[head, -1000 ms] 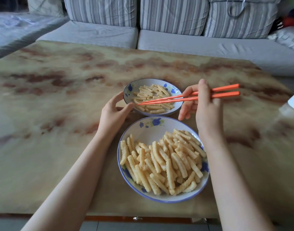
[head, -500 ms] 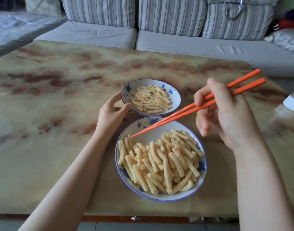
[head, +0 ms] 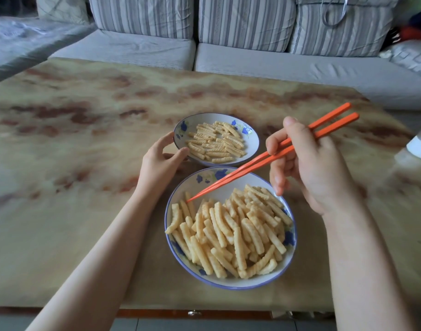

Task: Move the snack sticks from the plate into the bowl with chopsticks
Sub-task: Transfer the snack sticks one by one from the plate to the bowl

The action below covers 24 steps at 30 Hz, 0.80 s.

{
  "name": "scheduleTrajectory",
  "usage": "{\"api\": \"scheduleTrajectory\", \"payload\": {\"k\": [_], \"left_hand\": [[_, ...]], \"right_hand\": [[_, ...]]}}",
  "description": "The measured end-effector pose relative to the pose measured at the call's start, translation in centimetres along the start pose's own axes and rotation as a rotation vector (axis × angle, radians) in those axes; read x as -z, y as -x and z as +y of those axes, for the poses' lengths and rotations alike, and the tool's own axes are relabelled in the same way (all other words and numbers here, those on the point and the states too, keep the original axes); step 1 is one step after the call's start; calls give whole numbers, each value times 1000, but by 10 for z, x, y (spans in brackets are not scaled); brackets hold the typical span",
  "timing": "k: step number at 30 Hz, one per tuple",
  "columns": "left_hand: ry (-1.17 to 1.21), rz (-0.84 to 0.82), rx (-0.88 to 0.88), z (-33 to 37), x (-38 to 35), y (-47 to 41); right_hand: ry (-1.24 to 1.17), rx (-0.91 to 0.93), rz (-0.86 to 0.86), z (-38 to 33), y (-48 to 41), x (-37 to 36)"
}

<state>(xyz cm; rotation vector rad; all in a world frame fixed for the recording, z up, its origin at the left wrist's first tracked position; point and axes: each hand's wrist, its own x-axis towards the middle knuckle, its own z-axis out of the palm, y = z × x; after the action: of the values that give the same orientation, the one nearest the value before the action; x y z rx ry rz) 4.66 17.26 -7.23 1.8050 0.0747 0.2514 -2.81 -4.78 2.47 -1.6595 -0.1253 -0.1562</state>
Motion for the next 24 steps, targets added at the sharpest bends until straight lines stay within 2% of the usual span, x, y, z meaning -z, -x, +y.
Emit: {"api": "scheduleTrajectory", "payload": {"k": [5, 12, 15, 18, 24], "left_hand": [[-6, -6, -7, -2, 0, -1], [0, -10, -6, -2, 0, 0], [11, -6, -6, 0, 0, 0], [10, 1, -13, 1, -1, 0], [11, -4, -26, 3, -1, 2]], "right_hand": [[-99, -2, 161, -1, -4, 2], [-299, 98, 418, -8, -6, 12], [-286, 149, 514, -4, -8, 8], [-156, 162, 517, 6, -14, 1], [-46, 148, 396, 25, -23, -13]]}}
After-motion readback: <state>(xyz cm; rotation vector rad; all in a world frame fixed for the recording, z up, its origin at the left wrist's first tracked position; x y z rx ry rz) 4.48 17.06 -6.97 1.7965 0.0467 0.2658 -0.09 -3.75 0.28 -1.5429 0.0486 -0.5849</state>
